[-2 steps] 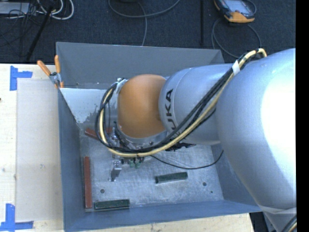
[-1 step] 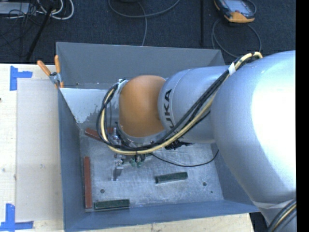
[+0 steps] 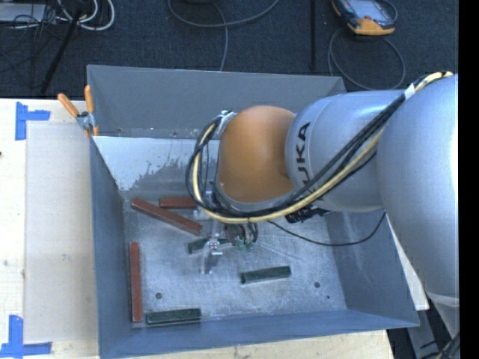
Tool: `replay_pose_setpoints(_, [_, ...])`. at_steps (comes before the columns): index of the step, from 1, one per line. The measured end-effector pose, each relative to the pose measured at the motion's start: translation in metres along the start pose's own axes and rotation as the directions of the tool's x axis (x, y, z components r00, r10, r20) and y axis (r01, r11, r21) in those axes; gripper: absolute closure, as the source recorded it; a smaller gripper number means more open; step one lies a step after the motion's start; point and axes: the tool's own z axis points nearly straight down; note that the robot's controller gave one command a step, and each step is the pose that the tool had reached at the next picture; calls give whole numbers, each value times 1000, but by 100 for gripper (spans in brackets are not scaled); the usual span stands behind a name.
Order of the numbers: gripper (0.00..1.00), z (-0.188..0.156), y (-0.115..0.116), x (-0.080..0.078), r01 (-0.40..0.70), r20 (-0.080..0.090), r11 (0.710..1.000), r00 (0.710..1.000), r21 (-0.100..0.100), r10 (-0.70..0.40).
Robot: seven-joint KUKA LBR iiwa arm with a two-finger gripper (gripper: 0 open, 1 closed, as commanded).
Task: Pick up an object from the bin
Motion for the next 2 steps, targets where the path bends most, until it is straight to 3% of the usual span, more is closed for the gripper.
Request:
replay_pose_setpoints(1, [100,41,5,-27,45,5,999,999,-1,-45])
replay_pose_setpoints(2, [0,41,6,-27,46,6,999,999,-3,-46])
